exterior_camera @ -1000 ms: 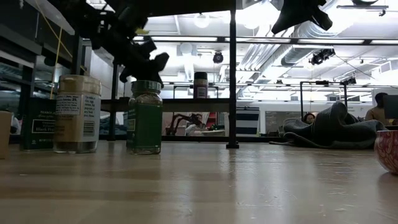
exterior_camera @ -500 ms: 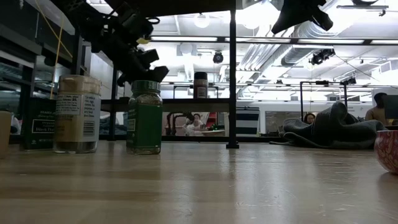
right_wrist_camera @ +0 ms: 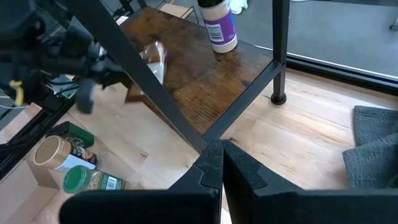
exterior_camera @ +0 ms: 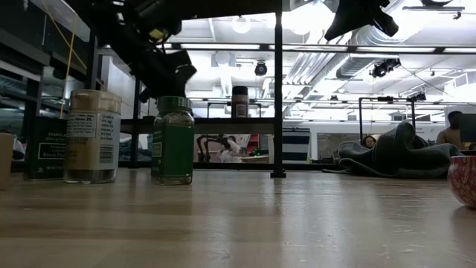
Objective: Shelf spices
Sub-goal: Remove the orange seasoning pack from the shelf
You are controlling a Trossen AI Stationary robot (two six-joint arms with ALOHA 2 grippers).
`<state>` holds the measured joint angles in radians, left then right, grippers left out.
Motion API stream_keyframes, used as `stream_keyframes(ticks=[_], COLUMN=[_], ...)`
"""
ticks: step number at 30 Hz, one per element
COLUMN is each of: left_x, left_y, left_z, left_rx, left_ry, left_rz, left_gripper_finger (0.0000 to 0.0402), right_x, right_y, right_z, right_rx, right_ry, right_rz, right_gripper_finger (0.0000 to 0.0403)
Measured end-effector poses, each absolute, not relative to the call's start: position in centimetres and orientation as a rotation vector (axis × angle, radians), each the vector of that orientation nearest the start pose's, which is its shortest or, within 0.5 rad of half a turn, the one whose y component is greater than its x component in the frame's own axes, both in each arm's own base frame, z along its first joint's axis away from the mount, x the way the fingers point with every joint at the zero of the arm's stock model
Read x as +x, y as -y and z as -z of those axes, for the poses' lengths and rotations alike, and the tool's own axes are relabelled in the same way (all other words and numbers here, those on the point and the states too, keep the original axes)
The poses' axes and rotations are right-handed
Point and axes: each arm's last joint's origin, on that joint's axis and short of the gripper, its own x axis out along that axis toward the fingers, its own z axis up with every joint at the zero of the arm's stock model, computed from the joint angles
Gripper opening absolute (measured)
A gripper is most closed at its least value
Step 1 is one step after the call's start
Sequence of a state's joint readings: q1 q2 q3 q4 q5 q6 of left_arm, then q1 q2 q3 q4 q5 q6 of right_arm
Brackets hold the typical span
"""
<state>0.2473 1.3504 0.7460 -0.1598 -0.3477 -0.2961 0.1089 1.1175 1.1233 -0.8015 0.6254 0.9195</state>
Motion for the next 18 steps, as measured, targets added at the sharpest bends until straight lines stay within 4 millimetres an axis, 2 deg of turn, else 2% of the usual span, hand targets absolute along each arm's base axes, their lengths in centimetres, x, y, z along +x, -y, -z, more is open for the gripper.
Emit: stream_keyframes(ticks=[10, 14, 18], left_x=[24.4, 24.3, 23.8], left_y=[-1.6, -0.3, -0.5], left_z=[-21.5, -23.9, -26.8], left_rx=[-0.563, -0.542, -0.438], left_ry=[-0.794, -0.614, -0.375], left_rz=[-0.3, -0.25, -0.329], left_gripper_finger=[0.0, 0.0, 0.0], right_x=[21.3, 21.3, 21.4], right_y=[-0.6, -0.5, -0.6], right_z=[-33.7, -33.7, -33.8], right_rx=[0.553, 0.549, 0.558], right_ry=[-0.45, -0.445, -0.435], right_rz=[0.799, 0.807, 0.798], right_gripper_finger=[0.0, 0.0, 0.0])
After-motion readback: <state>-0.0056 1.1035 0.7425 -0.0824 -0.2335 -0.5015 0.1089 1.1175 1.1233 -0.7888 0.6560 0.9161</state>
